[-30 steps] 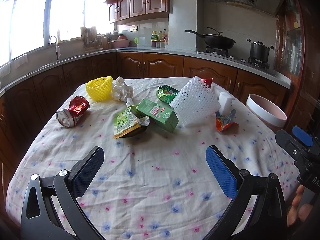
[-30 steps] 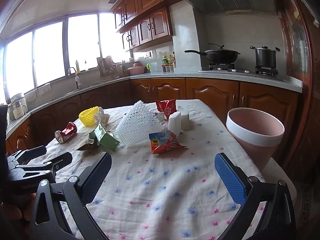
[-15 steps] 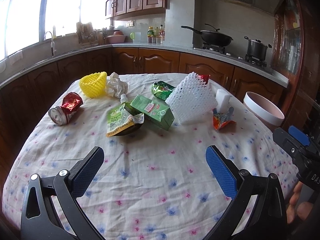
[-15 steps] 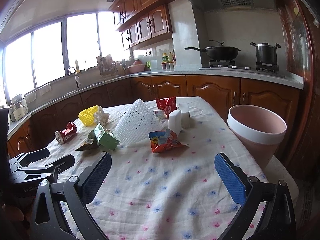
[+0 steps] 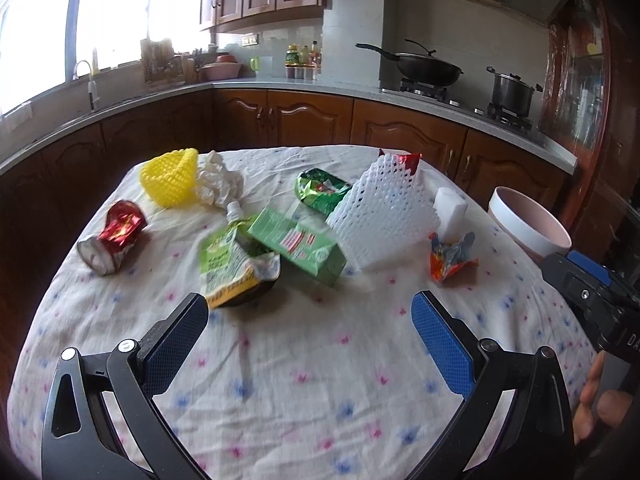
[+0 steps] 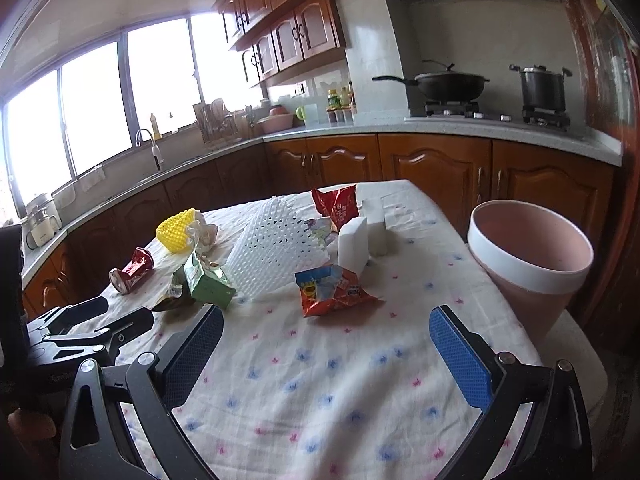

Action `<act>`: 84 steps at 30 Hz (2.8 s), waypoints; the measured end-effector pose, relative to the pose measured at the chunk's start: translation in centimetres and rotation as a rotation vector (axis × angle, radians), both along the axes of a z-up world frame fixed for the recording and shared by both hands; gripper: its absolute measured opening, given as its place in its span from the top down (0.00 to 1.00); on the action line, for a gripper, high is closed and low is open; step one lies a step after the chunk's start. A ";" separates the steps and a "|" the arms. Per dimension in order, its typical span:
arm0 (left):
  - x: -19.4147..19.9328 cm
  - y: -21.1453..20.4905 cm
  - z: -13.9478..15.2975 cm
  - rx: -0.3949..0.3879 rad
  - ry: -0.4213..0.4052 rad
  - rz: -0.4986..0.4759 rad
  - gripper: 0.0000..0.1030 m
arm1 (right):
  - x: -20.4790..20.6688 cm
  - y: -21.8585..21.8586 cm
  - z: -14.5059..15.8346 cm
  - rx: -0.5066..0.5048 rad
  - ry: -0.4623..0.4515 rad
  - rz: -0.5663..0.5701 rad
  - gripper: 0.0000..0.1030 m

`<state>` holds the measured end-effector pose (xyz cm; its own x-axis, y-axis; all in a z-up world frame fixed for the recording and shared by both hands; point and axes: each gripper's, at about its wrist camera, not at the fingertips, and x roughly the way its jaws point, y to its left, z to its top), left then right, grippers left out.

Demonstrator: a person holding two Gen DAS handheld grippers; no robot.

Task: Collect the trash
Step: 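Grasp the white foam net with the left tool while the right tool grasps the white sponge, then carry both items to the pink bucket and open both tools to drop them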

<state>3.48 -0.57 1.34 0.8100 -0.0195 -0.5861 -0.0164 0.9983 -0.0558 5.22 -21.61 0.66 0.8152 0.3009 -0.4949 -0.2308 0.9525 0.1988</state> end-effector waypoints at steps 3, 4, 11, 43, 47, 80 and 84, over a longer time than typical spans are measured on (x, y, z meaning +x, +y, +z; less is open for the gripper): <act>1.5 0.2 0.4 -0.020 0.015 -0.017 0.00 | 1.6 -0.2 0.4 0.014 0.022 0.008 0.01; 1.9 0.2 0.6 -0.027 0.020 -0.022 0.00 | 2.1 -0.2 0.5 0.022 0.029 0.013 0.02; 5.6 -0.9 1.6 0.003 0.051 -0.071 0.00 | 6.0 -0.6 0.8 0.061 0.100 0.020 0.18; 14.1 -2.6 0.8 -0.062 0.230 -0.245 0.99 | 14.6 -1.6 -0.5 0.145 0.220 0.032 0.80; 13.3 -2.9 2.1 -0.068 0.192 -0.261 0.99 | 13.7 -2.6 1.0 0.163 0.181 0.027 0.80; 13.7 -8.1 2.2 -0.070 0.217 -0.361 0.88 | 10.1 -9.5 2.4 0.250 0.123 -0.057 0.80; 13.6 -9.5 3.5 -0.091 0.205 -0.401 0.88 | 9.8 -10.5 2.5 0.253 0.117 -0.070 0.80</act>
<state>17.04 -10.12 4.82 0.5957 -0.3668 -0.7146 0.3507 0.9191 -0.1794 15.05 -32.06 3.15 0.7802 0.3715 -0.5033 -0.1272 0.8820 0.4538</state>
